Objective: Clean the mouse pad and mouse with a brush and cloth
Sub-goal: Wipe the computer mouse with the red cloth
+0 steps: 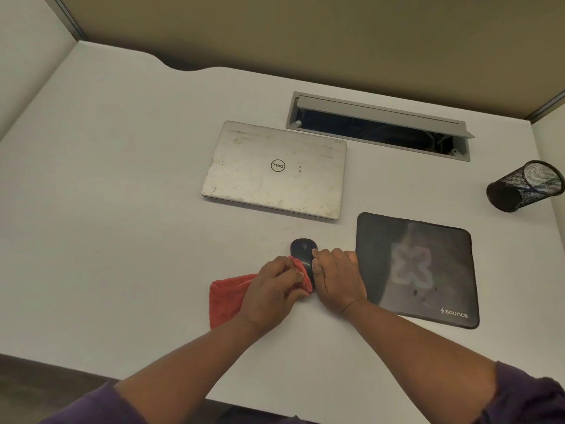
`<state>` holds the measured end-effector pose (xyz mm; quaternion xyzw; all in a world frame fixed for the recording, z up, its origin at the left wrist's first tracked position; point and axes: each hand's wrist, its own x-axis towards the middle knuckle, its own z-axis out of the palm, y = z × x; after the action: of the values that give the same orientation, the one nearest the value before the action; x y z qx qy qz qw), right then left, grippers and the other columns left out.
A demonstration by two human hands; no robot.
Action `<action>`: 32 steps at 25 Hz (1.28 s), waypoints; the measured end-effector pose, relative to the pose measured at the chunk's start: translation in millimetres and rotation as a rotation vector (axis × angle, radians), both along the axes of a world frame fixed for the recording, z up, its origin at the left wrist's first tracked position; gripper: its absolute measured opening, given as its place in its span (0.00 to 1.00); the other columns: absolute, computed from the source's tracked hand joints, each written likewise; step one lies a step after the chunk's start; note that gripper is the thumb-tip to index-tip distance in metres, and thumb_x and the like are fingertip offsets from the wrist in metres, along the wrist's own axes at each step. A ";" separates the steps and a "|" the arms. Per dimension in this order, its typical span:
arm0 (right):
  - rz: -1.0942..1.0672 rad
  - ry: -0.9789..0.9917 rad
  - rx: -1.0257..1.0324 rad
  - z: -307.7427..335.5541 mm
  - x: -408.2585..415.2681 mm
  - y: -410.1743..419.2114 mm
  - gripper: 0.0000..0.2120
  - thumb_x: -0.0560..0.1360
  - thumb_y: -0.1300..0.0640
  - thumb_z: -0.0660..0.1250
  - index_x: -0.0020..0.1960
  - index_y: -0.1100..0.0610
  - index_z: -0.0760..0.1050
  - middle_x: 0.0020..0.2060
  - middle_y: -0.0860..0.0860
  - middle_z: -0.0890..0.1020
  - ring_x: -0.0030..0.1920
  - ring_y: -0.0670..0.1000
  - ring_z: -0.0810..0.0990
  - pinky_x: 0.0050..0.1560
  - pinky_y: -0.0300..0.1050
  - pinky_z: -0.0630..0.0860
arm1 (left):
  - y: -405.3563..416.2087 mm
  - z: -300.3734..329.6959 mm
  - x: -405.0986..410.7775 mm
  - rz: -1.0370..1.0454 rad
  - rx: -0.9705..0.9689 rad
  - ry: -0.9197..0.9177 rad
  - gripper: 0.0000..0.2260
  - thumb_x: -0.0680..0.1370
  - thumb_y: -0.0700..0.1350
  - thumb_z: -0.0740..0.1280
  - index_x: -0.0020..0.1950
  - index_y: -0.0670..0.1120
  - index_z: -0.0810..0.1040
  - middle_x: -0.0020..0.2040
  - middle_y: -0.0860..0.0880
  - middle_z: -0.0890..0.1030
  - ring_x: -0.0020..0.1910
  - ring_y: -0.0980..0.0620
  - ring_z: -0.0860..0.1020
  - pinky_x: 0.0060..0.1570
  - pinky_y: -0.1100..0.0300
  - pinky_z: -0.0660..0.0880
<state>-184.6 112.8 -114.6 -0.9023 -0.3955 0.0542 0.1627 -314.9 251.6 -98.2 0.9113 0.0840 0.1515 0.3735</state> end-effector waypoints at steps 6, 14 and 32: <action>0.006 -0.005 0.022 3.4 -1.1 0.1 0.21 0.81 0.49 0.48 0.57 0.57 0.76 0.39 0.52 0.78 0.42 0.56 0.74 0.51 0.54 0.66 | 30.1 0.7 3.8 -0.150 0.195 0.004 0.10 0.67 0.36 0.80 0.43 0.42 0.82 0.51 0.46 0.81 0.41 0.43 0.77 0.40 0.52 0.77; 0.006 -0.004 0.061 1.9 -2.0 -0.3 0.19 0.81 0.50 0.50 0.57 0.58 0.76 0.40 0.53 0.79 0.42 0.57 0.74 0.49 0.56 0.69 | 9.9 12.5 18.6 0.177 -0.376 0.129 0.11 0.64 0.42 0.83 0.41 0.52 0.85 0.46 0.54 0.78 0.48 0.59 0.77 0.48 0.71 0.71; 0.035 0.017 0.048 4.4 0.0 -0.9 0.20 0.82 0.50 0.46 0.56 0.56 0.74 0.41 0.52 0.78 0.42 0.56 0.73 0.50 0.52 0.63 | 6.5 28.6 57.8 0.368 -0.276 0.399 0.07 0.71 0.53 0.75 0.35 0.56 0.80 0.35 0.62 0.79 0.36 0.63 0.79 0.34 0.66 0.68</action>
<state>-184.6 111.9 -110.2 -0.8907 -0.4109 0.0553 0.1865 -257.1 258.1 -69.6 0.8333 0.3391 0.0216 0.4361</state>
